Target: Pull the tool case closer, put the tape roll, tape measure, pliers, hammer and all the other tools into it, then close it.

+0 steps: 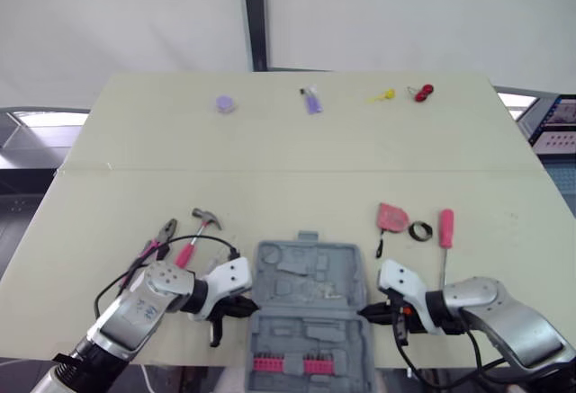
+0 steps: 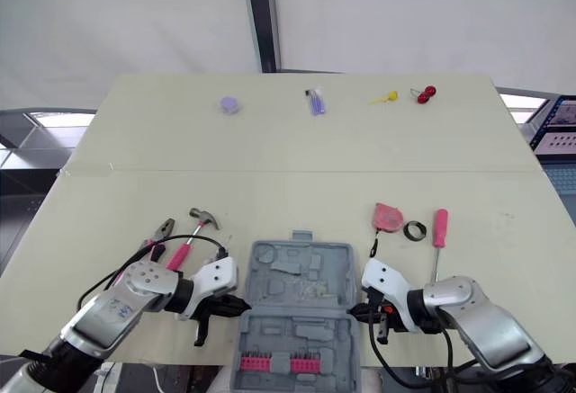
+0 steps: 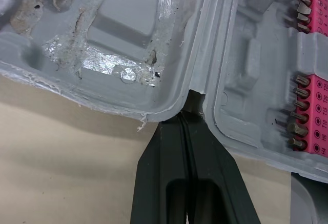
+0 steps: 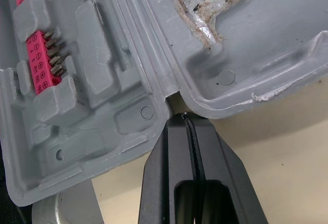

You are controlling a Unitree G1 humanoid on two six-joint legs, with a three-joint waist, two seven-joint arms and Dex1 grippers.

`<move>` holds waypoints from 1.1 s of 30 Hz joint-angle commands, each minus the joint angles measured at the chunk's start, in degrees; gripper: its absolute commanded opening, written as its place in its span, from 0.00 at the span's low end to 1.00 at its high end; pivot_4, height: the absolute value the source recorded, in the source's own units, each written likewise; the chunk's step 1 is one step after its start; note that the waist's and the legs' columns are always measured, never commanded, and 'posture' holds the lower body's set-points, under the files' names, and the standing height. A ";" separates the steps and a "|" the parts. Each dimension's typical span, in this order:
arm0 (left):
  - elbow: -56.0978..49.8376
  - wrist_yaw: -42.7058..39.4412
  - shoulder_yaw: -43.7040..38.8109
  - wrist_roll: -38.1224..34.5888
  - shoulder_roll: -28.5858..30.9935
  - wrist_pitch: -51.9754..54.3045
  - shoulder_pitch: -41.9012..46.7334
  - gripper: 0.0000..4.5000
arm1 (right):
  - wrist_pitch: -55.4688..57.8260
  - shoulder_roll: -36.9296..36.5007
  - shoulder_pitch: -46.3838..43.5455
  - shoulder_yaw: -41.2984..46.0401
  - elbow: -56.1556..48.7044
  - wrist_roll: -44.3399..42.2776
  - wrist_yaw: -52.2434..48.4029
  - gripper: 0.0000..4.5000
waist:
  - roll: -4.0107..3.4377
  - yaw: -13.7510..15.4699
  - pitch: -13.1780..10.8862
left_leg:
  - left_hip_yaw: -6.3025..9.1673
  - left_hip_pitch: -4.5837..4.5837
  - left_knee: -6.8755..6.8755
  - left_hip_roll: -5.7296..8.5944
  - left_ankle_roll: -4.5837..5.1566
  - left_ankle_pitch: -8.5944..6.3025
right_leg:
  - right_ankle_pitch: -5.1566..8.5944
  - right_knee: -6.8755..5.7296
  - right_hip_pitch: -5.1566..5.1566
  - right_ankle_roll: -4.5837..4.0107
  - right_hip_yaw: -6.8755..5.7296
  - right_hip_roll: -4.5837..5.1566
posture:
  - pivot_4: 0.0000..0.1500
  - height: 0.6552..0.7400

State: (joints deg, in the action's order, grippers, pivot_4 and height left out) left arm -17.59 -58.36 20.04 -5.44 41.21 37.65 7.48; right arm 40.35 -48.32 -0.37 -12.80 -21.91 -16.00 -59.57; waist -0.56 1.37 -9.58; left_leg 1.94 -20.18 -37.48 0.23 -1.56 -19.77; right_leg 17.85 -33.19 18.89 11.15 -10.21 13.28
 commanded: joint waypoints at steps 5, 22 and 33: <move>-1.34 -0.89 3.10 -0.84 -0.09 0.64 -1.92 0.00 | -0.57 0.34 0.19 -0.69 -1.98 -1.59 -0.88 0.00 | 0.00 0.01 0.00 | 0.00 0.00 0.00 0.00 0.00 0.00 | 0.00 0.00 0.00 0.00 0.00 0.00 | 1.00 1.00; -0.43 -0.99 2.82 -0.51 0.39 -0.19 -1.72 0.00 | -0.78 0.17 -0.10 -0.62 -1.40 -1.44 -1.11 0.00 | 0.00 0.00 0.00 | -0.03 -0.01 0.00 0.00 0.00 0.00 | 0.00 0.07 0.00 0.00 0.01 0.00 | 1.00 1.00; 0.23 -0.87 2.21 -0.37 0.80 -0.70 -1.77 0.00 | -1.20 -0.01 -0.35 -0.60 -0.51 -1.02 -1.20 0.00 | 0.00 0.01 0.00 | -0.03 0.00 0.01 0.00 0.00 0.00 | 0.00 0.07 0.00 0.00 0.01 0.00 | 1.00 1.00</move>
State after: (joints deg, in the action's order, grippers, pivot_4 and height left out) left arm -17.57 -58.35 20.18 -5.43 41.47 36.85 7.20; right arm 40.26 -48.34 -0.44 -12.83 -21.81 -15.95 -59.59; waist -0.56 1.38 -9.58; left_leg 1.91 -20.18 -37.47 0.23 -1.56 -19.77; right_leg 17.85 -33.11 18.88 11.15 -10.20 13.28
